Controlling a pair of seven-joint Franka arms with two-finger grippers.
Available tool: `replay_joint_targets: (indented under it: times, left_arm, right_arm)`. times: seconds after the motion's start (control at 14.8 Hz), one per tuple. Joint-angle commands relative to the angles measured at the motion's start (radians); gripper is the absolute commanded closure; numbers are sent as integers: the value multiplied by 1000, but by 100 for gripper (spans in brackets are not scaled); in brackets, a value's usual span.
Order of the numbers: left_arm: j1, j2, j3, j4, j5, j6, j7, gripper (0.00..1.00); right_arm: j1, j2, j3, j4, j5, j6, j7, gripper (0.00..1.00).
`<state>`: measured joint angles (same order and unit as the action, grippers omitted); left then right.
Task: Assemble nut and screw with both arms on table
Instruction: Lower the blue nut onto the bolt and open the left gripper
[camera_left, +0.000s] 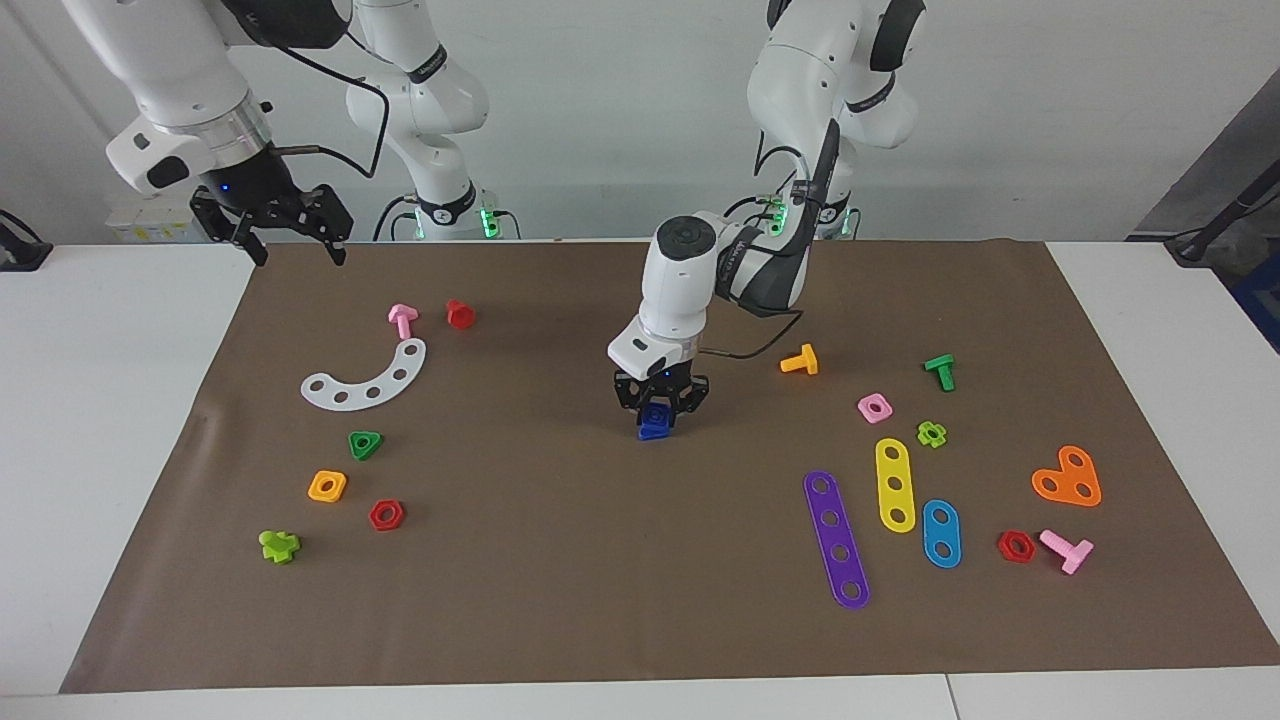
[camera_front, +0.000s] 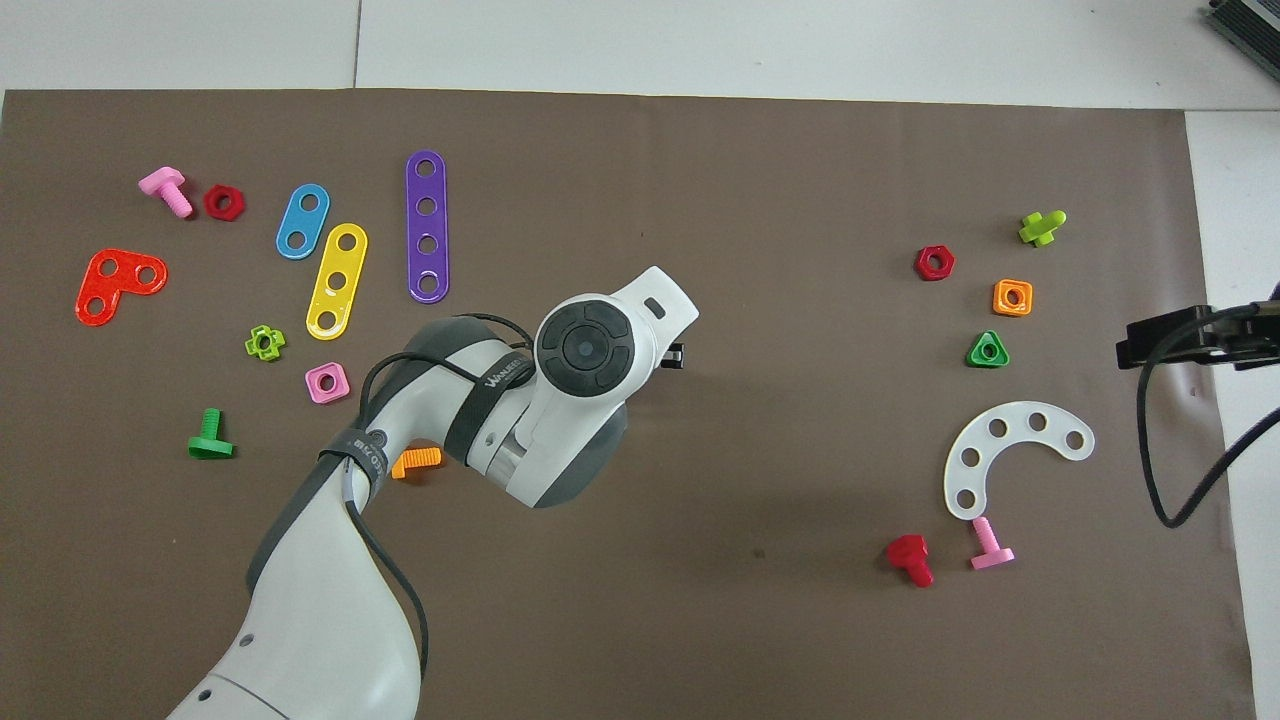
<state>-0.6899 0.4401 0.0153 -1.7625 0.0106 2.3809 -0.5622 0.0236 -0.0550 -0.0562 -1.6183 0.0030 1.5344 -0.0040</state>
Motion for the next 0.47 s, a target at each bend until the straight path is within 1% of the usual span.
replay_joint_targets:
  times: [0.0, 0.13, 0.27, 0.4]
  left_arm:
    - [-16, -17, 15, -19, 20, 9, -24, 0]
    - [-16, -27, 20, -18, 20, -28, -40, 0]
    - [3, -69, 23, -25, 22, -101, -51, 0]
    - [47, -116, 23, -41, 22, -124, -47, 0]
  right_arm:
    - [-2, -19, 2, -20, -9, 3, -24, 0]
    - [-2, -19, 2, -20, -9, 4, -22, 0]
    - [-2, -19, 2, -20, -9, 3, -22, 0]
    - [-2, -19, 2, -20, -9, 3, -22, 0]
